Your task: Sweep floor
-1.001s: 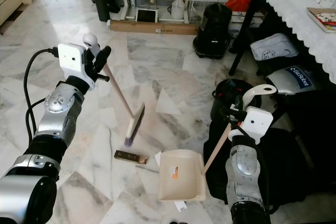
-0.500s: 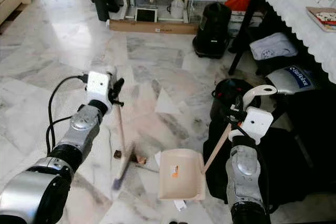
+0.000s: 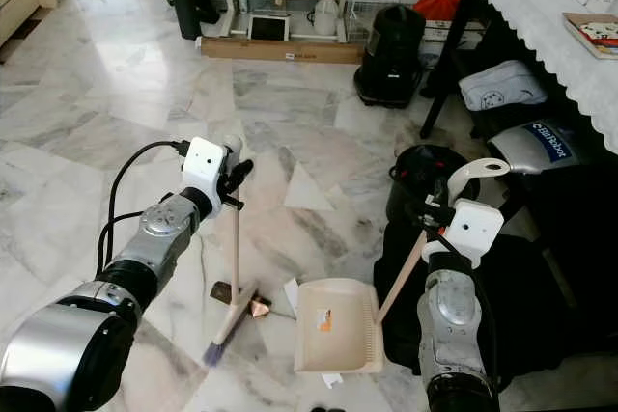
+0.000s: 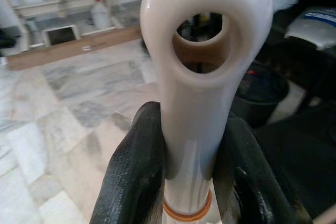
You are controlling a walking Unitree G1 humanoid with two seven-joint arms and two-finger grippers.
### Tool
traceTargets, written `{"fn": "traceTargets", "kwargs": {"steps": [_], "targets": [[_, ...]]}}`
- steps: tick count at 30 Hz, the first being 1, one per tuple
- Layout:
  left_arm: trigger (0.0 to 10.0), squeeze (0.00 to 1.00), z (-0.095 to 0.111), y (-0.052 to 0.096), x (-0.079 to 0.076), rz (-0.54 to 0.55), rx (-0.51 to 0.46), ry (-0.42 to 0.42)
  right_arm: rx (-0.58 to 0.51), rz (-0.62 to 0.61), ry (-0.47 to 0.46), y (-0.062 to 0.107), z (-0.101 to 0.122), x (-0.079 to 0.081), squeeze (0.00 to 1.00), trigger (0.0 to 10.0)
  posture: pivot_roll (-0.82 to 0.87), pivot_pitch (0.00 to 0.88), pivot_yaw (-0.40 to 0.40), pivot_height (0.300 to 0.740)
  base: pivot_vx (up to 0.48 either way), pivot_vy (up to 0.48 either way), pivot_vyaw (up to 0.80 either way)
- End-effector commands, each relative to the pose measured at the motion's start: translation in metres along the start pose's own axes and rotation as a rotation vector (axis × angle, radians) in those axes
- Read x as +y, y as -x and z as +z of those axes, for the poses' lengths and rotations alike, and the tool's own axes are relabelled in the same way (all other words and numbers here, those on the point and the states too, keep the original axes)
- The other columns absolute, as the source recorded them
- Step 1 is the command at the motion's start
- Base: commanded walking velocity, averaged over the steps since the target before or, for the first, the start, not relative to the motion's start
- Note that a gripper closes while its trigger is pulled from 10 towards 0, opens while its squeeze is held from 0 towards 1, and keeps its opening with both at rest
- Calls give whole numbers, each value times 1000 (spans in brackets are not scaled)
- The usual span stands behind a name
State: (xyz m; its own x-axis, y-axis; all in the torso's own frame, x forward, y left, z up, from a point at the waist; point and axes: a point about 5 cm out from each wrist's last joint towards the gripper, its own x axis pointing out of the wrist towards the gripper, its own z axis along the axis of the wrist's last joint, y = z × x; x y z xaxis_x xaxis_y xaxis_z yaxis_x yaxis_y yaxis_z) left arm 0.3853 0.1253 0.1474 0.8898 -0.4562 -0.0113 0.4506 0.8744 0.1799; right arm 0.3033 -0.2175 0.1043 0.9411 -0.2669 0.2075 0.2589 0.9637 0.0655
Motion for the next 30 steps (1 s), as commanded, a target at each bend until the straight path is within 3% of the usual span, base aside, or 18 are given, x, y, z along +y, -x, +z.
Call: {"fn": "traceTargets", "kwargs": {"steps": [1,8,11,14,18,19,23,30], "targets": [[10000,0,7,3,6,-38,-27,-7,-38,-2,-12,-4,9,0,0,10000,36,124,-51,740,0,0,0],[10000,0,14,20,20,-139,-40,-66,-32,6,-19,-6,7,3,0,10000,54,124,-53,740,0,0,0],[10000,0,23,30,19,-230,-43,-109,-31,12,-23,-7,7,5,0,10000,61,121,-53,740,0,0,0],[10000,0,27,33,20,-243,-48,-124,-31,11,-23,-7,7,5,0,10000,61,120,-52,740,0,0,0],[10000,0,45,35,29,-151,-130,-85,-32,10,-25,-7,7,5,0,10000,64,119,-52,740,0,0,0],[10000,0,58,35,36,-60,-198,-68,-32,10,-25,-8,7,6,0,10000,62,118,-53,740,0,0,0],[10000,0,71,35,45,55,-274,-27,-34,9,-24,-7,7,5,0,10000,56,118,-51,740,0,0,0],[10000,0,82,38,59,229,-360,-45,-33,4,-21,-7,7,3,0,10000,59,119,-52,740,0,0,0]]}}
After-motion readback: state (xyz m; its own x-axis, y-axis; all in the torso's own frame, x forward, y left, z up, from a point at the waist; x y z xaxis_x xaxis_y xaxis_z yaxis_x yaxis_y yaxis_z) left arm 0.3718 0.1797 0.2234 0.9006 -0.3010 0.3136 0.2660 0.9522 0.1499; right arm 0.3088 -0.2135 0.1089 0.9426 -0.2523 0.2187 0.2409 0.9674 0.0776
